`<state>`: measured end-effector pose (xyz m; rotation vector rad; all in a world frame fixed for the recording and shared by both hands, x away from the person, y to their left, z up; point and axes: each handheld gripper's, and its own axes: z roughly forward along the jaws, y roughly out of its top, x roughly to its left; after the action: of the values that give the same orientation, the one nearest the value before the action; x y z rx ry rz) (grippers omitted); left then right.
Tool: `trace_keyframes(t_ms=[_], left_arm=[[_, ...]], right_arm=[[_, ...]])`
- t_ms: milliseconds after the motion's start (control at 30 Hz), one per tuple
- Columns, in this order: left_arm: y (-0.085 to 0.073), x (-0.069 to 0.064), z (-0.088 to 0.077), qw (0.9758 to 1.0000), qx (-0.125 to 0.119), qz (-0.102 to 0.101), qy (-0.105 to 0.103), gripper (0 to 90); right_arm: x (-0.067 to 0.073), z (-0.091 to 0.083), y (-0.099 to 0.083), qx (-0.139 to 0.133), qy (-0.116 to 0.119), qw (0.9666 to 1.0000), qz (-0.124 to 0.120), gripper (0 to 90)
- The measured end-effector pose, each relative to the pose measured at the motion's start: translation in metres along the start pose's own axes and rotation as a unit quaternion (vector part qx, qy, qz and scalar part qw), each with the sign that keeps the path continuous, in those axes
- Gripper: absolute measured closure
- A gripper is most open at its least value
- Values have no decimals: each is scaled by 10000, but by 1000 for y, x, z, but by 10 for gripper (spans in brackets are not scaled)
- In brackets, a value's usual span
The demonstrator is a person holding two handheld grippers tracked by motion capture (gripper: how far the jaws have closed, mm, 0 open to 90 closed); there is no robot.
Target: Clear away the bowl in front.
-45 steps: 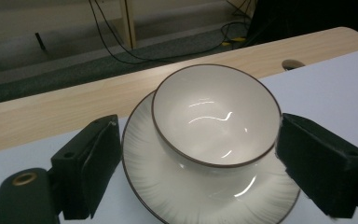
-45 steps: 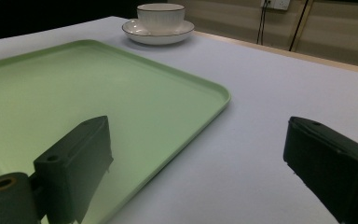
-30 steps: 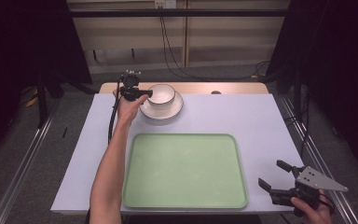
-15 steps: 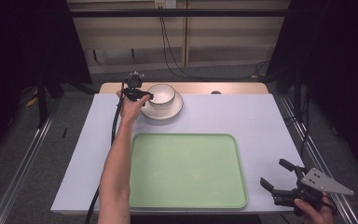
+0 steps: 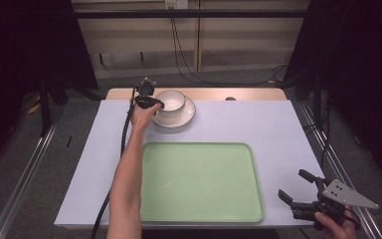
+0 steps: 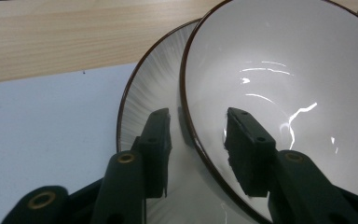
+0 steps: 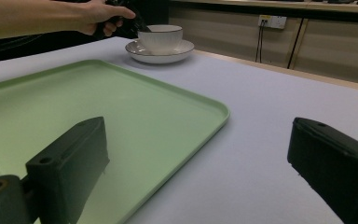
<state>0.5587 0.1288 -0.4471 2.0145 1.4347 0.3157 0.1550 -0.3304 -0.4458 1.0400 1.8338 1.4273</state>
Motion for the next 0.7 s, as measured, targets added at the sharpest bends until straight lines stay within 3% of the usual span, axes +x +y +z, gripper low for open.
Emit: trace_keyframes(t_ms=[100,167,267,333,367,533,567,667,700], left_arm=[[0,-1,-1,10000,29,57,41,678],[0,-2,0,9999,-15,-63,116,694],[-2,2,0,9999,106,-79,50,743],[-3,1,1,9999,74,-98,116,756],[-5,2,3,9997,55,-220,53,761],[-4,4,2,9995,92,-293,-22,779],[-5,4,1,9992,81,-397,-58,785],[-4,6,1,9992,92,-376,-72,797],[-4,6,1,9987,55,-491,-105,802]], right_arm=[[1,0,0,-20,-43,10000,-8,34],[1,0,0,-38,-39,10000,-27,27],[2,-1,0,-63,-50,10000,-26,20],[2,-1,0,-83,-61,9999,-26,18],[2,-1,0,-84,-80,9999,-35,14],[1,0,-1,-63,-132,9999,72,0],[2,0,-1,-107,-205,9997,103,0],[1,0,-2,-37,-206,9996,208,0],[0,0,-2,-29,-186,9995,253,0]])
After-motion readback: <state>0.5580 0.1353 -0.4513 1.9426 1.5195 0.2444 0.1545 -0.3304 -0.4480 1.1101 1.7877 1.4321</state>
